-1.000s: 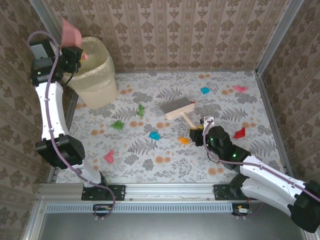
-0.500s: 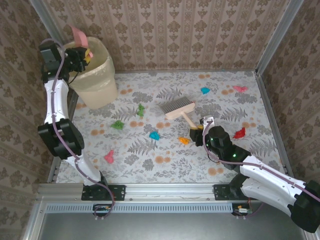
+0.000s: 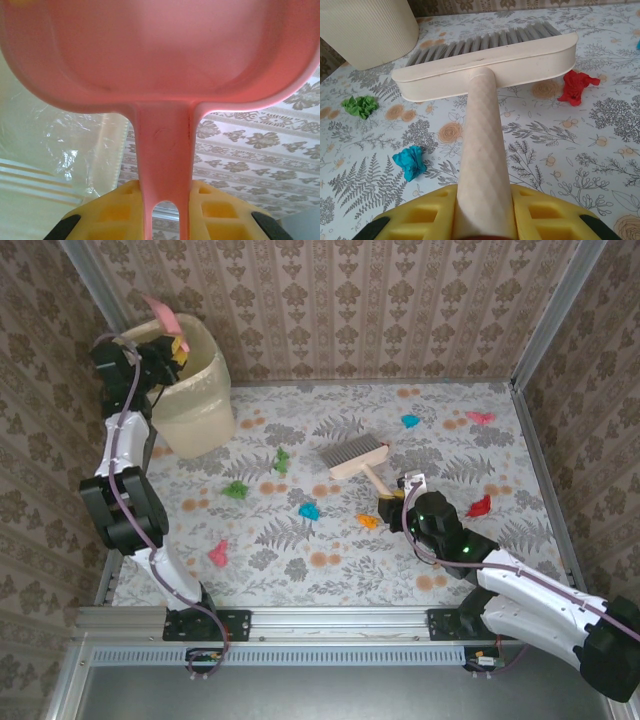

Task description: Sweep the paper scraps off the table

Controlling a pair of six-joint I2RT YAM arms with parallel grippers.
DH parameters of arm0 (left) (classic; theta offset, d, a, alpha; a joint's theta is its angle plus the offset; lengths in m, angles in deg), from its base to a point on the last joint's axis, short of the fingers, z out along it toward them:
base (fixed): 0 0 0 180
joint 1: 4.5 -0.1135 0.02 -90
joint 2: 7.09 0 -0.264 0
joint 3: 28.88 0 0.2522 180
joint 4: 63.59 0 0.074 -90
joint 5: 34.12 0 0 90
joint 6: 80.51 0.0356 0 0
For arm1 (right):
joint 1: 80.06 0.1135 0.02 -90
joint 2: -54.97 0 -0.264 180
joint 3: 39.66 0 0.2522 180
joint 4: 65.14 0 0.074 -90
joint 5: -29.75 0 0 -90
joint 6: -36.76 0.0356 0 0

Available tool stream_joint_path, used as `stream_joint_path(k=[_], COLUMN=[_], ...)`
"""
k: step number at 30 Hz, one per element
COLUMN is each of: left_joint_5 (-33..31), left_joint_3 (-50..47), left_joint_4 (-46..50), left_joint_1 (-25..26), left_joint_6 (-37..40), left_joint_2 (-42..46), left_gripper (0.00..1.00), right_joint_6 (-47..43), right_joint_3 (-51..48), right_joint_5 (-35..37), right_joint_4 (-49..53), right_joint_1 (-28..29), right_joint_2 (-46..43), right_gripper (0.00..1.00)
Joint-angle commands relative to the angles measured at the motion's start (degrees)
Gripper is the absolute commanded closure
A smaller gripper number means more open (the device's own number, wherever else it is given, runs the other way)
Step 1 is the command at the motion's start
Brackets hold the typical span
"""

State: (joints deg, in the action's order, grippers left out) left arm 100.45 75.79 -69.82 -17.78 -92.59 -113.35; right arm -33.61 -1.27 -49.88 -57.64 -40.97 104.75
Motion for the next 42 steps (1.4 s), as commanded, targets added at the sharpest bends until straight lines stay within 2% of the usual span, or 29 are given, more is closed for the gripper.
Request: stream_joint_path(k=[1, 14, 21, 26, 29, 33, 39, 42], left_joint_5=[-1.12, -5.68, -5.98, -4.95, -3.04, -0.05, 2.35, 1.29], left_joint_3=[-1.55, -6.76, -6.89, -7.20, -6.70, -3.31, 4.60, 8.35], left_joint_4=[-11.51, -19.31, -17.52, -12.56, -8.13, 2.84, 21.20, 32.16], left_joint_1=[-0.07, 0.45, 0.25, 0.43, 1.44, 4.92, 13.18, 18.40], left_joint_6=[-6.20, -12.44, -12.19, -8.31, -3.90, 6.53, 24.14, 34.29], left_joint_2=[2.28, 6.55, 9.90, 12.81, 15.09, 17.88, 19.26, 19.29], left_gripper=[1.00, 1.00, 1.00, 1.00, 1.00, 1.00, 1.00, 1.00], right_joint_6=[-0.75, -1.06, -1.11, -1.11, -1.01, -0.17, 1.42, 1.87], right_joint_3=[-0.61, -0.76, -0.62, -0.78, -0.99, -1.15, -1.93, -2.45], right_joint_5=[1.76, 1.85, 2.17, 2.76, 3.91, 7.61, 12.86, 15.05], right_joint_4=[-3.60, -3.93, -3.81, -3.42, -3.33, -2.43, -1.22, -0.86], right_joint_1=[0.39, 0.41, 0.43, 0.46, 0.45, 0.40, 0.37, 0.37], right_joint_2=[-0.17, 0.06, 0.17, -0.54, -1.09, -2.12, -4.70, -6.01], right_gripper=[1.00, 1.00, 1.00, 1.00, 1.00, 1.00, 1.00, 1.00])
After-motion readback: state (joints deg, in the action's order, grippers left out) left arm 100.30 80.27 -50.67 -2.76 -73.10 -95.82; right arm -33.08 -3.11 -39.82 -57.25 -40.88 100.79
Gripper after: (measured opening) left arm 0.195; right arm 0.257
